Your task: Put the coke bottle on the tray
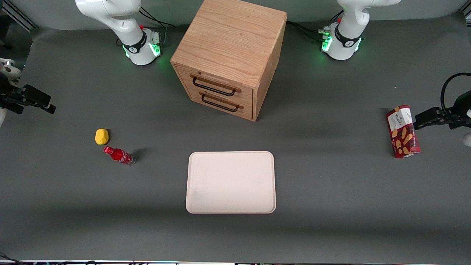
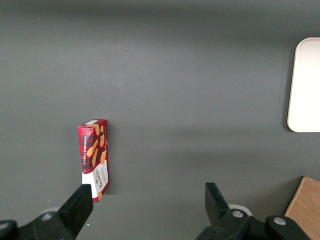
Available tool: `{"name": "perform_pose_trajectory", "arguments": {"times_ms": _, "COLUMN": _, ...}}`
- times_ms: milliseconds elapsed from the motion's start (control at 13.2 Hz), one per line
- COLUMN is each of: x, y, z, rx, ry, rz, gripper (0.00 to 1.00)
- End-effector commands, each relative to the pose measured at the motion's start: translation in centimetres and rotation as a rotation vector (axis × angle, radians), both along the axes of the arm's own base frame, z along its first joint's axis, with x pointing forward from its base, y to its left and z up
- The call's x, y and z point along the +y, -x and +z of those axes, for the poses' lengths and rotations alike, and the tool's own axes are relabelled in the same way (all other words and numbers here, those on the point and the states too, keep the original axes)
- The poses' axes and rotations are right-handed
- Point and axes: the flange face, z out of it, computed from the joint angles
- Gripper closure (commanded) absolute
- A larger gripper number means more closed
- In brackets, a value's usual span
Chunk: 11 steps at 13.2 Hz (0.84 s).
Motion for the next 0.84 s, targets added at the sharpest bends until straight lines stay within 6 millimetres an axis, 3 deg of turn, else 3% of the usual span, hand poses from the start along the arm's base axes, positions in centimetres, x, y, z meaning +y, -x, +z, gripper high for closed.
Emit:
{"name": "perform_pose_trajectory", "arguments": {"times_ms": 0, "x": -0.19, "y": 0.0, "z": 0.63, "rx": -0.007, "ry": 0.007, "rz": 0.018, "gripper": 0.0}}
{"name": "perform_pose_trajectory", "arguments": {"times_ms": 759, "x": 0.66, "y": 0.44, "z": 0.23, "rx": 0.033, "ry": 0.013, "rz": 0.046, "gripper": 0.0}}
